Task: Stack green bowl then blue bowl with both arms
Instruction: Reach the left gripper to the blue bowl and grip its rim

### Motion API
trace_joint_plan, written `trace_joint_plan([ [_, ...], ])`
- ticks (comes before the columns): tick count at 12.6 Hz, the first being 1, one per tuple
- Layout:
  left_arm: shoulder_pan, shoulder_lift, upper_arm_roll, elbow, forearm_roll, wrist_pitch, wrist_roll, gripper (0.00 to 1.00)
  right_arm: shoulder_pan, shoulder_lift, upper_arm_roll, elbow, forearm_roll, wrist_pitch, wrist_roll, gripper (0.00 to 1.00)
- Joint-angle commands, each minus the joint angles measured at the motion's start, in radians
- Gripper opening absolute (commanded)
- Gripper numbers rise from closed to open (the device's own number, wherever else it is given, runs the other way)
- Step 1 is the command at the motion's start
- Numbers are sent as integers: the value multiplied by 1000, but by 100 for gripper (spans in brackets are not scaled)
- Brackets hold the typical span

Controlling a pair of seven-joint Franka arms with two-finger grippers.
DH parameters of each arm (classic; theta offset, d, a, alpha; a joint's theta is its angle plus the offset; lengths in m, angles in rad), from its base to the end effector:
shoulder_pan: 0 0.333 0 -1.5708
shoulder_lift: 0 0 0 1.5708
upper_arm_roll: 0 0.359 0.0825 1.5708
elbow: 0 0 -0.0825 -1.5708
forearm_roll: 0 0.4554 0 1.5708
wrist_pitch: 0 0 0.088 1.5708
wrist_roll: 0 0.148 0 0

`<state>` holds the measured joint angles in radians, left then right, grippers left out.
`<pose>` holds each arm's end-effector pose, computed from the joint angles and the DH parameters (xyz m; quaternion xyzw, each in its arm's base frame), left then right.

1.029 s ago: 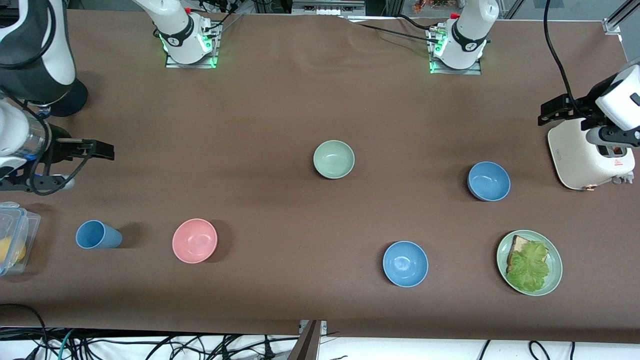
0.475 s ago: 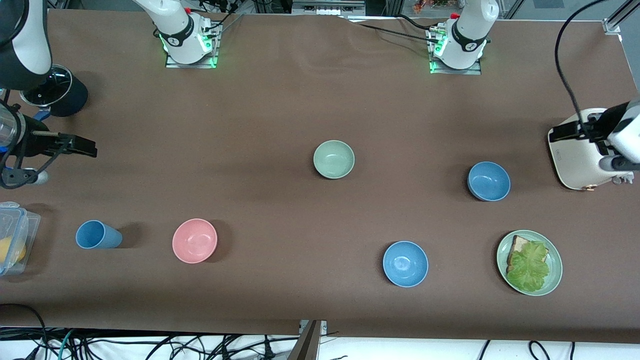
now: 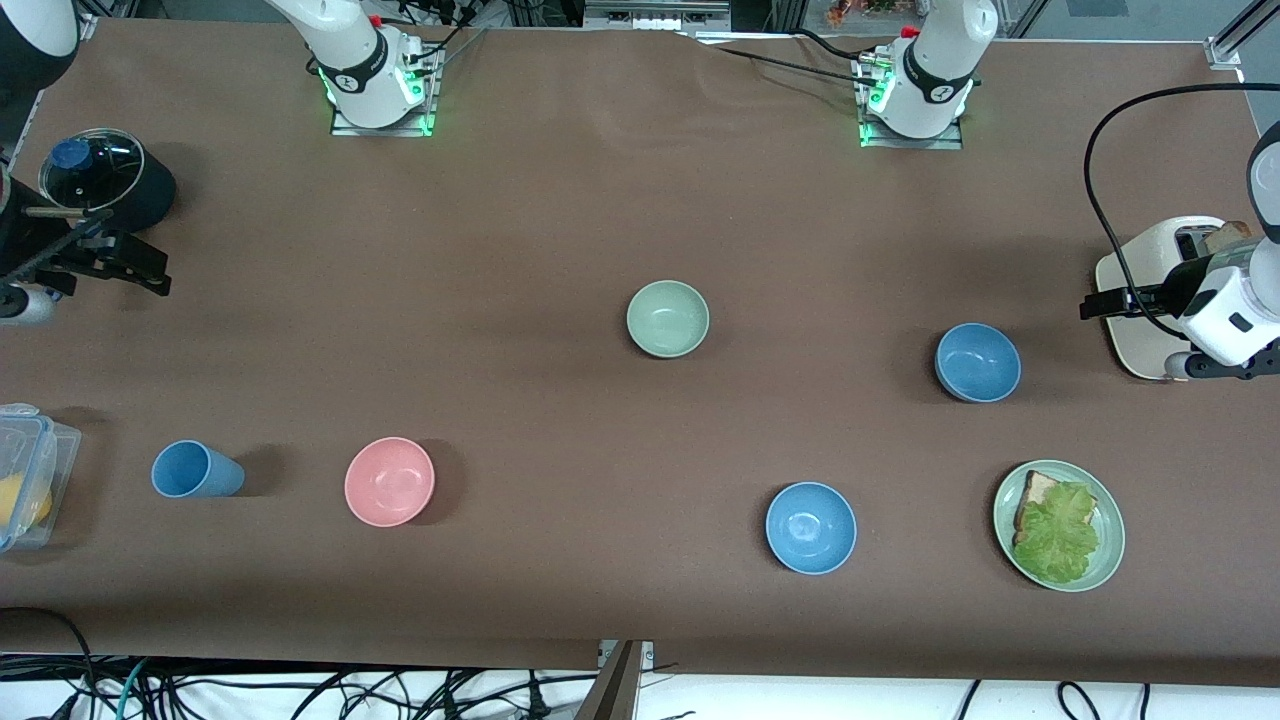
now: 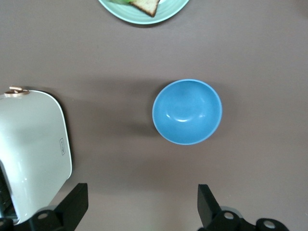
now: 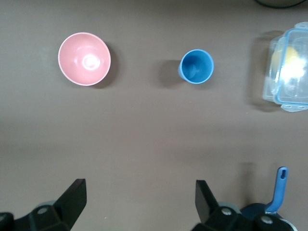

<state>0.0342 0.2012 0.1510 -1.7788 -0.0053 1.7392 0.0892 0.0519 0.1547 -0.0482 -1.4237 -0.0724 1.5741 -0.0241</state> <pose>0.6429 0.1157 0.3995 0.9916 0.0487 -0.1196 0.0038 0.6802 -0.0057 0.6062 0.9991 0.0144 -0.0025 0.0399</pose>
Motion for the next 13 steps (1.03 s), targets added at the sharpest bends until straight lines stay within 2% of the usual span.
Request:
trace_joint_plan([
  [1, 1, -40, -4, -213, 14, 237, 9, 100, -50, -30, 19, -24, -10, 12, -75, 100],
  [3, -2, -33, -4, -342, 14, 434, 9, 100, -67, -47, 16, -38, -10, 12, -83, 100],
  [4, -3, -16, -4, -367, 14, 491, 9, 100, -73, -38, 16, -38, -10, 12, -82, 100],
  [7, -10, 69, -4, -376, 8, 612, 7, 100, -76, -18, 13, -24, -18, 1, -83, 100],
  [11, -16, 133, -5, -444, 5, 764, 6, 99, -72, -18, 16, -23, -20, 0, -82, 100],
  [13, -14, 156, -5, -439, 5, 778, 6, 86, -70, -17, 16, -24, -18, 1, -76, 100],
])
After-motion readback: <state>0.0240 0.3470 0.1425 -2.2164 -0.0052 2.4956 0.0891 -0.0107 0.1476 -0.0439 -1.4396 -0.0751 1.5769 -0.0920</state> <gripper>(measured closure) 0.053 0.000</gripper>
